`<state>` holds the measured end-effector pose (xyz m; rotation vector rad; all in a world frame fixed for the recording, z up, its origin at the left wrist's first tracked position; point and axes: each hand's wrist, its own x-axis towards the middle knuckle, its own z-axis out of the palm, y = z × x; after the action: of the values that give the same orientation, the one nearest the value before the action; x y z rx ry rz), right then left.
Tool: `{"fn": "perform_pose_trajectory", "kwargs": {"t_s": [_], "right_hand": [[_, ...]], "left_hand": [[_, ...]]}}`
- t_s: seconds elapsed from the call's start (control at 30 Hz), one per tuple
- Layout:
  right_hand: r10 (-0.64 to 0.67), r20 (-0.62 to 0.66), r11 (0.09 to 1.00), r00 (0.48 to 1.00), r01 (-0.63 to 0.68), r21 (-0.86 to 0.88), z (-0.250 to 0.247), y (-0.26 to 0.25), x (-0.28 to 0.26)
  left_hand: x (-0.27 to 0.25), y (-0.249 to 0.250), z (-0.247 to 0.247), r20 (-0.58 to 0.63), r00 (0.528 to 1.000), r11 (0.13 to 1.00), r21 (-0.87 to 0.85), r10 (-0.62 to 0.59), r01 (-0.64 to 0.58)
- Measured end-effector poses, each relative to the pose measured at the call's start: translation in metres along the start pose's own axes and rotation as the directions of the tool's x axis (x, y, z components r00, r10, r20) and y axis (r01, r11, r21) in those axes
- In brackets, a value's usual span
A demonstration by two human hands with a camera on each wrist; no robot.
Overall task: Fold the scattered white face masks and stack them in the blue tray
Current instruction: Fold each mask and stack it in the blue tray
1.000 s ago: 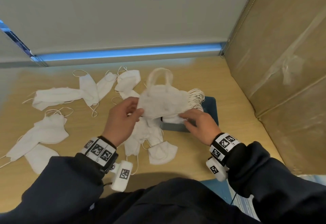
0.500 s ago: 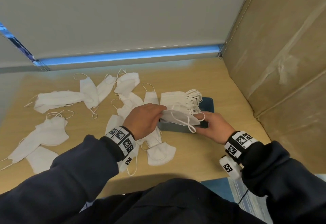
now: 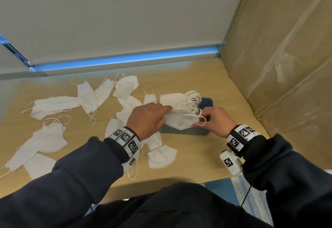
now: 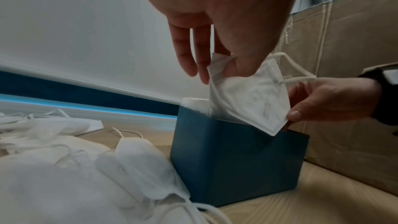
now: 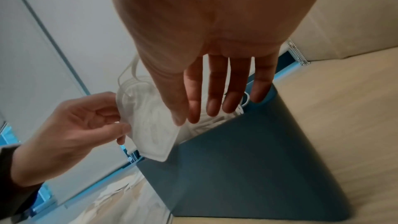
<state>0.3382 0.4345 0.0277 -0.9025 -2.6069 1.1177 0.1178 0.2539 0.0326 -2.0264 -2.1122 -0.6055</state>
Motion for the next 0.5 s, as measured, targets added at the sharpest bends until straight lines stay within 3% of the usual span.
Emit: {"fn": "perform_pose_trajectory", "kwargs": {"t_s": [0.17,0.33,0.5], "right_hand": [[0.057,-0.081,0.986,0.995,-0.043,0.16,0.0,-0.004,0.004],[0.107,-0.105,0.993,0.989,-0.101,0.061,0.012,-0.006,0.006],[0.077,-0.259,0.99,0.963,-0.044,0.131,0.015,-0.013,0.004]], "left_hand": [[0.003,-0.001,-0.005,0.071,0.968,0.952,-0.176,-0.242,0.251],[0.004,-0.003,-0.005,0.187,0.957,0.928,-0.263,-0.221,0.265],[0.01,-0.003,-0.012,0.095,0.963,0.924,-0.271,-0.253,0.269]]}}
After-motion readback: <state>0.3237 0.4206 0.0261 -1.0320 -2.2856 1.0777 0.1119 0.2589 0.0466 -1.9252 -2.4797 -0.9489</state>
